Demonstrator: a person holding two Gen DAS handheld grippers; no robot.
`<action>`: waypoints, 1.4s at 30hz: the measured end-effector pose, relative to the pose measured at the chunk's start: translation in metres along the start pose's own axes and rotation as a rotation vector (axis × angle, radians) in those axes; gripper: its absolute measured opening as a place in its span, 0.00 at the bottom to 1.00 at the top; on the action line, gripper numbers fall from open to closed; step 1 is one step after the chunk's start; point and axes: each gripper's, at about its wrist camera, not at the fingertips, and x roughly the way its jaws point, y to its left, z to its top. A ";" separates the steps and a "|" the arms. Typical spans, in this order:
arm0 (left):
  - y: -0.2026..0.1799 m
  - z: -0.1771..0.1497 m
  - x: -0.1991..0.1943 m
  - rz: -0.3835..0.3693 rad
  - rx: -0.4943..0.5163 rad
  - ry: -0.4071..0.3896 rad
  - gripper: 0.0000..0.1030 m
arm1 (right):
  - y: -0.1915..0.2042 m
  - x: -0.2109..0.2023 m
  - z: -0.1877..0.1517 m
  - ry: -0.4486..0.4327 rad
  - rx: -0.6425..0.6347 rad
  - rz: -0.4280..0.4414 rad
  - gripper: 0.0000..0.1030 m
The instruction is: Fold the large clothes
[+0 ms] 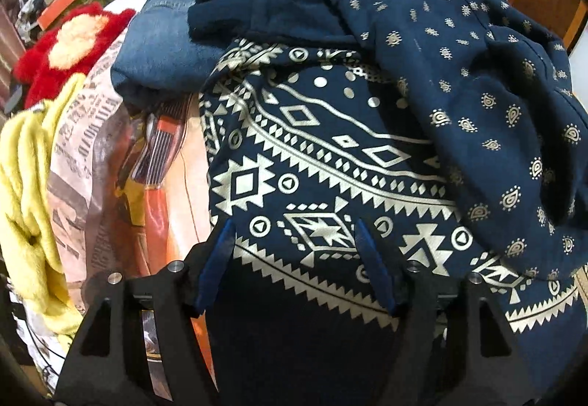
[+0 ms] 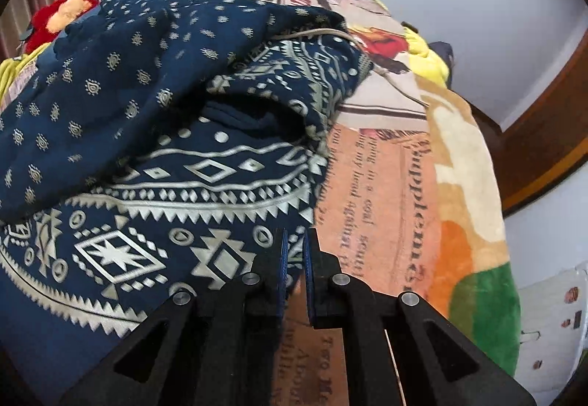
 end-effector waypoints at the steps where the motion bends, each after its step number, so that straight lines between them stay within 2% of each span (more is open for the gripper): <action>1: 0.002 -0.003 0.000 0.003 -0.001 0.001 0.67 | -0.004 -0.003 -0.004 -0.003 0.015 0.000 0.13; 2: 0.003 -0.005 0.000 0.009 0.002 0.002 0.67 | -0.012 -0.006 -0.007 -0.007 0.031 -0.025 0.41; 3: 0.003 -0.007 -0.001 0.019 0.008 0.001 0.69 | -0.024 -0.007 -0.012 -0.010 0.071 -0.085 0.75; 4: 0.004 -0.010 -0.002 0.035 0.006 0.001 0.73 | -0.035 -0.006 -0.015 -0.004 0.110 -0.087 0.85; 5: 0.008 -0.012 -0.002 0.054 -0.003 0.004 0.76 | -0.049 -0.004 -0.016 0.013 0.160 -0.048 0.89; 6: 0.013 -0.017 -0.005 0.050 -0.018 0.002 0.76 | -0.066 -0.002 -0.020 0.045 0.238 0.033 0.89; 7: 0.016 -0.020 -0.008 0.049 -0.032 -0.001 0.76 | -0.072 -0.004 -0.021 0.060 0.263 0.048 0.89; 9: 0.022 -0.028 -0.018 0.070 -0.053 -0.007 0.75 | -0.076 -0.015 -0.024 0.057 0.264 0.025 0.89; 12: 0.027 -0.038 -0.037 0.091 -0.053 -0.027 0.75 | -0.079 -0.045 -0.030 -0.011 0.267 0.051 0.89; 17: 0.034 -0.057 -0.077 0.081 -0.058 -0.067 0.75 | -0.072 -0.093 -0.040 -0.086 0.317 0.194 0.89; 23: 0.043 -0.074 -0.098 -0.034 -0.120 -0.035 0.76 | -0.040 -0.132 -0.071 -0.125 0.280 0.260 0.89; 29: 0.040 -0.105 -0.094 -0.140 -0.178 0.037 0.76 | -0.019 -0.134 -0.107 -0.077 0.310 0.376 0.89; 32: 0.038 -0.122 -0.088 -0.228 -0.221 0.077 0.76 | -0.010 -0.130 -0.121 -0.046 0.328 0.424 0.87; 34: 0.034 -0.132 -0.079 -0.274 -0.245 0.108 0.76 | -0.001 -0.124 -0.127 -0.017 0.322 0.468 0.78; 37: 0.036 -0.140 -0.068 -0.324 -0.310 0.115 0.76 | 0.007 -0.122 -0.128 -0.026 0.305 0.448 0.74; 40: 0.043 -0.144 -0.062 -0.393 -0.385 0.125 0.74 | 0.013 -0.121 -0.122 -0.034 0.297 0.450 0.60; 42: 0.041 -0.144 -0.066 -0.429 -0.382 0.105 0.52 | 0.019 -0.122 -0.117 -0.042 0.262 0.438 0.47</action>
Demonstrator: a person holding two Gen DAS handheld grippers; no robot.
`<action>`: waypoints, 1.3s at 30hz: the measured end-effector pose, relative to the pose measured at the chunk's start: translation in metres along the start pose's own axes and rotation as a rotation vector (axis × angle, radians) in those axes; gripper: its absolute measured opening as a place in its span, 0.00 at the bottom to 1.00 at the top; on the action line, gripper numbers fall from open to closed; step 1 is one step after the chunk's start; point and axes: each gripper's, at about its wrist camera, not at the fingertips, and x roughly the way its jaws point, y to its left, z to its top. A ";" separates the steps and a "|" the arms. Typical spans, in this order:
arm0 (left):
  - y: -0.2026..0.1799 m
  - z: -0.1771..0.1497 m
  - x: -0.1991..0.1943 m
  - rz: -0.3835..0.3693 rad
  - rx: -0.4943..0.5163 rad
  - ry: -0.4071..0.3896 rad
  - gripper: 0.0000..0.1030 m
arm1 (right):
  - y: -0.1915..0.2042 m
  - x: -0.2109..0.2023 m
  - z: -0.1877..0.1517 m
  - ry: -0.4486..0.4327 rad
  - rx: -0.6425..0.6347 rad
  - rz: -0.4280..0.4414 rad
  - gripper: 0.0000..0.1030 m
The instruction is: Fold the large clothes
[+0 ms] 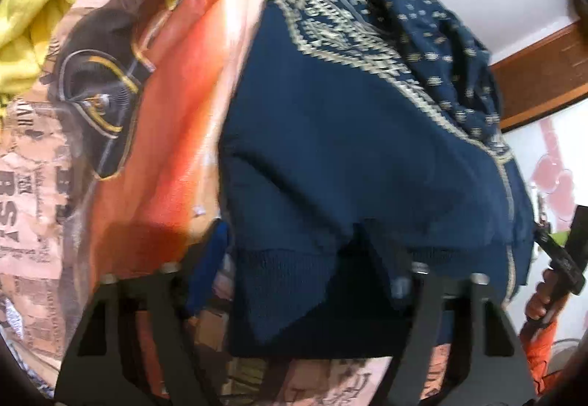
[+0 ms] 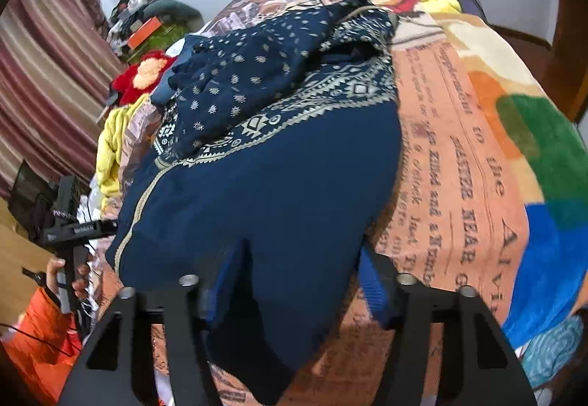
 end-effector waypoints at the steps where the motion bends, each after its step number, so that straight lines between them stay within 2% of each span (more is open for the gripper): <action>1: -0.005 0.000 -0.002 -0.003 0.017 -0.008 0.46 | 0.002 0.000 0.001 -0.004 -0.014 -0.001 0.42; 3: -0.017 0.001 -0.004 0.019 0.071 -0.020 0.17 | 0.005 0.000 0.005 -0.007 -0.032 0.011 0.22; 4: -0.024 0.002 -0.005 0.046 0.101 -0.025 0.14 | 0.006 0.000 0.008 -0.011 -0.039 0.014 0.16; 6: -0.039 0.006 -0.010 0.095 0.163 -0.051 0.13 | 0.007 0.000 0.013 -0.019 -0.044 0.028 0.09; 10: -0.067 0.023 -0.039 0.099 0.244 -0.134 0.12 | 0.006 -0.009 0.029 -0.068 -0.039 0.057 0.07; 14: -0.097 0.051 -0.075 0.077 0.307 -0.253 0.12 | 0.006 -0.021 0.055 -0.134 -0.044 0.068 0.07; 17: -0.122 0.079 -0.097 0.041 0.346 -0.339 0.12 | 0.002 -0.023 0.080 -0.176 -0.042 0.066 0.07; 22: -0.141 0.131 -0.108 0.047 0.373 -0.434 0.12 | -0.006 -0.019 0.126 -0.227 -0.032 0.059 0.07; 26: -0.140 0.181 -0.102 0.115 0.350 -0.502 0.12 | -0.015 -0.010 0.176 -0.272 -0.026 0.019 0.07; 29: -0.123 0.223 -0.084 0.179 0.286 -0.508 0.12 | -0.025 0.008 0.208 -0.269 -0.014 -0.022 0.06; 32: -0.100 0.264 -0.045 0.217 0.220 -0.458 0.12 | -0.040 0.051 0.241 -0.213 0.013 -0.051 0.07; 36: -0.086 0.292 0.009 0.306 0.218 -0.379 0.12 | -0.052 0.102 0.261 -0.136 0.015 -0.085 0.07; 39: -0.077 0.299 0.045 0.369 0.237 -0.323 0.13 | -0.067 0.129 0.268 -0.085 0.023 -0.090 0.07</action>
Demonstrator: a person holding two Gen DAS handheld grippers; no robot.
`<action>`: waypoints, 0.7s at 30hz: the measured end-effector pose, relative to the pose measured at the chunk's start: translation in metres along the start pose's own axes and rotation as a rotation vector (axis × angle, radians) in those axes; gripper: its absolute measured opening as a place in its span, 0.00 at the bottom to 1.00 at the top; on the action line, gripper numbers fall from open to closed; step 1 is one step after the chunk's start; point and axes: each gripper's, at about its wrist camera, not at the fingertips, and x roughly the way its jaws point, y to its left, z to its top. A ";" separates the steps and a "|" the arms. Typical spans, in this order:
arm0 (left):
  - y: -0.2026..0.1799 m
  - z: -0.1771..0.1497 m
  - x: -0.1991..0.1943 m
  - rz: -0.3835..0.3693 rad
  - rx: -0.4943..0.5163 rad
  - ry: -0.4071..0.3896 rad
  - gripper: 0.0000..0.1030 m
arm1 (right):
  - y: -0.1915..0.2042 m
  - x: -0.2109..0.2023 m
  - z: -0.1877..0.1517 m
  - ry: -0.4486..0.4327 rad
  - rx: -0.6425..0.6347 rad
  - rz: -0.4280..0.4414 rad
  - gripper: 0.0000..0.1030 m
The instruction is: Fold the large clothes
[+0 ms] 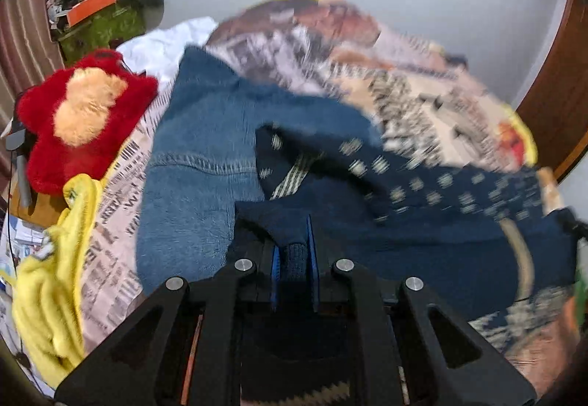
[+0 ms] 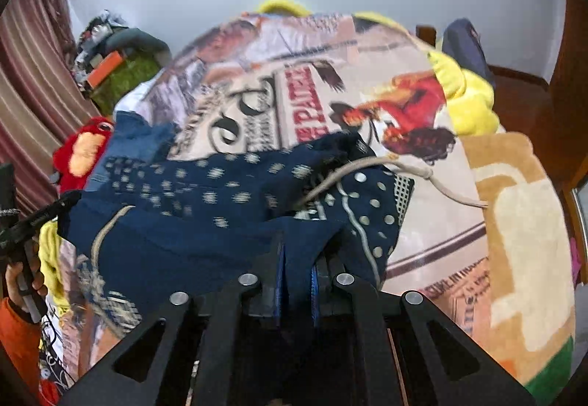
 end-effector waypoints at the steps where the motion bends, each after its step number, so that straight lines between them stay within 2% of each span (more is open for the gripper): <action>1: -0.001 -0.002 0.008 0.010 0.011 0.009 0.13 | -0.009 0.007 0.001 0.017 0.015 0.029 0.07; 4: -0.006 -0.007 0.020 0.041 0.059 0.012 0.14 | -0.030 0.011 0.001 0.040 0.056 0.108 0.07; 6: -0.008 -0.008 0.021 0.060 0.085 0.008 0.14 | -0.038 0.007 0.001 0.035 0.064 0.130 0.07; 9: -0.012 -0.007 0.021 0.078 0.123 0.018 0.16 | -0.043 -0.003 0.002 0.036 0.057 0.139 0.07; 12: -0.012 -0.002 0.024 0.080 0.130 0.051 0.17 | -0.041 -0.015 0.000 0.032 0.021 0.108 0.07; 14: -0.015 0.000 0.025 0.101 0.147 0.073 0.17 | -0.042 -0.023 -0.002 0.009 0.009 0.027 0.07; 16: -0.017 0.002 0.026 0.111 0.166 0.092 0.17 | -0.049 -0.041 -0.004 -0.066 -0.039 -0.265 0.07; 17: -0.018 0.003 0.024 0.110 0.169 0.100 0.17 | -0.060 -0.051 -0.005 -0.073 -0.023 -0.309 0.07; 19: -0.019 0.006 0.011 0.088 0.167 0.103 0.19 | -0.081 -0.069 -0.010 -0.047 0.051 -0.233 0.07; 21: -0.018 0.007 -0.009 0.058 0.152 0.081 0.26 | -0.088 -0.086 -0.018 -0.037 0.077 -0.154 0.07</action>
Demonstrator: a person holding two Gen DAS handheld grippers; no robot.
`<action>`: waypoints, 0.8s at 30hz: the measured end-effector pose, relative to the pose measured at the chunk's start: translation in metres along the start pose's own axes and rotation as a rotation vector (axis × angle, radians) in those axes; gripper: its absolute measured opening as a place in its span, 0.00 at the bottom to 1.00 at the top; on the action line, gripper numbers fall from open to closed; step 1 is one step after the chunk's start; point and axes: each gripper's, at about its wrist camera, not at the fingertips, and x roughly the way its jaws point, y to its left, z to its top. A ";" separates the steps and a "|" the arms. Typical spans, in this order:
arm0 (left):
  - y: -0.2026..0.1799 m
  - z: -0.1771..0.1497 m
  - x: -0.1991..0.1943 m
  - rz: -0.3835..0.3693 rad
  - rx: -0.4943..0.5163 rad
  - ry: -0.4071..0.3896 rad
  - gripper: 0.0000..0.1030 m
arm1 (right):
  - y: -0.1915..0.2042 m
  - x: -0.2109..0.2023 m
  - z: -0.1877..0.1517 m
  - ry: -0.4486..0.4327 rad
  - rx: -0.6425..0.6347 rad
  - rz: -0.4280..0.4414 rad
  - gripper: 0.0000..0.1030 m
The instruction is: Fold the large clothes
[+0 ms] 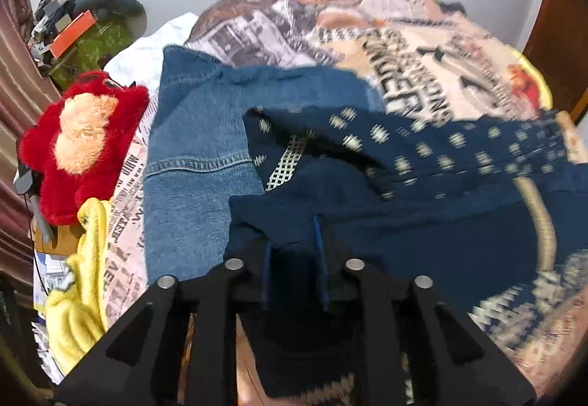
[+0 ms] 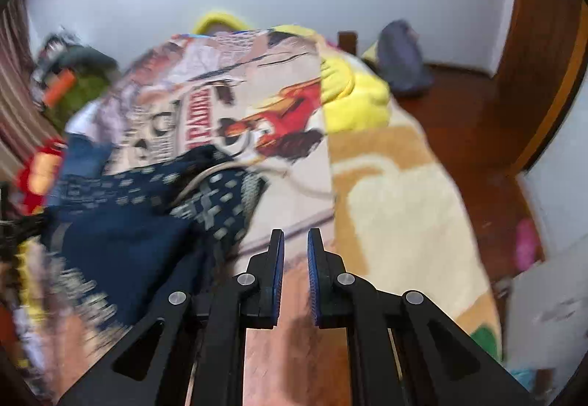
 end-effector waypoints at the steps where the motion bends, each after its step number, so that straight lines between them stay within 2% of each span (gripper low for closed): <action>1: 0.001 0.000 -0.009 -0.015 -0.008 -0.012 0.29 | 0.000 -0.009 -0.004 -0.003 -0.015 0.009 0.07; 2: 0.003 -0.002 -0.020 -0.024 -0.019 -0.025 0.40 | 0.003 -0.016 -0.008 -0.010 -0.029 0.012 0.07; 3: 0.004 -0.004 -0.029 -0.013 -0.024 -0.042 0.56 | 0.007 -0.024 -0.013 -0.020 -0.047 0.014 0.07; 5: 0.003 -0.009 -0.050 0.029 -0.017 -0.100 0.67 | 0.018 -0.037 -0.022 -0.036 -0.061 0.052 0.07; 9: -0.005 -0.030 -0.078 0.047 0.050 -0.127 0.77 | 0.049 -0.043 -0.037 -0.032 -0.083 0.165 0.07; 14: -0.017 -0.062 -0.076 0.042 0.096 -0.100 0.78 | 0.084 -0.029 -0.058 0.004 -0.146 0.217 0.07; 16: -0.016 -0.073 -0.067 0.047 0.057 -0.070 0.78 | 0.097 -0.014 -0.067 0.040 -0.157 0.235 0.07; 19: -0.012 -0.088 -0.047 0.007 -0.014 -0.025 0.78 | 0.110 0.010 -0.078 0.099 -0.181 0.242 0.07; 24: -0.007 -0.087 -0.003 0.058 -0.031 0.039 0.78 | 0.128 0.039 -0.082 0.136 -0.235 0.197 0.07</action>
